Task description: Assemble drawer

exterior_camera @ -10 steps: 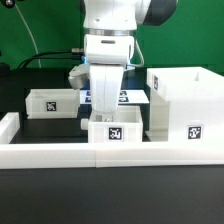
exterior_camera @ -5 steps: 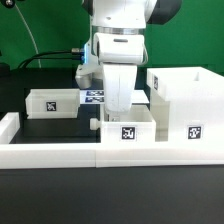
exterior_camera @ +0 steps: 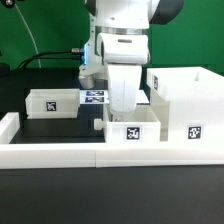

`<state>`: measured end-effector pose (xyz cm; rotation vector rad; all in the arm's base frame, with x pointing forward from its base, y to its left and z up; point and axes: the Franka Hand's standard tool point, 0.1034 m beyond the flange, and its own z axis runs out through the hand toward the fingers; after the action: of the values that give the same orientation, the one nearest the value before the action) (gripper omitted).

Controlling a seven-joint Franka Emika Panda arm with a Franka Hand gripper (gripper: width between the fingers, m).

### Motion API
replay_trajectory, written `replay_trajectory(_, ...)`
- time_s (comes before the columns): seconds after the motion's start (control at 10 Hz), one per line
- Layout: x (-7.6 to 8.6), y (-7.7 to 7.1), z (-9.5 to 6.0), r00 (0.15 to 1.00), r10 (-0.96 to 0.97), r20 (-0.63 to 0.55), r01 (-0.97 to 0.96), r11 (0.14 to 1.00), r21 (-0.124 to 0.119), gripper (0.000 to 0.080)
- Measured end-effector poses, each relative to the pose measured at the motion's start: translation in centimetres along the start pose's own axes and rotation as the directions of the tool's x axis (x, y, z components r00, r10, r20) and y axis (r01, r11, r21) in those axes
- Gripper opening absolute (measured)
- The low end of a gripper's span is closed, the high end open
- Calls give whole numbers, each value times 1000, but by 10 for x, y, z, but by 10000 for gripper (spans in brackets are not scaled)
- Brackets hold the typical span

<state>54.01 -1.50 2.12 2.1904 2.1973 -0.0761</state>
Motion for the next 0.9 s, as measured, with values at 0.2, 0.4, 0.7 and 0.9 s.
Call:
replay_trajectory(0.2,-1,0,0,1000,2,0,-2,1000,0,42)
replay_trajectory(0.4,1,-1,0,1000,-2,0,2,1000,5,42)
replay_trajectory(0.7,1,-2,1,1000,-4,1,4,1000,11,42)
replay_trajectory(0.9,1,-3,1,1000,-5,0,5,1000,14,42)
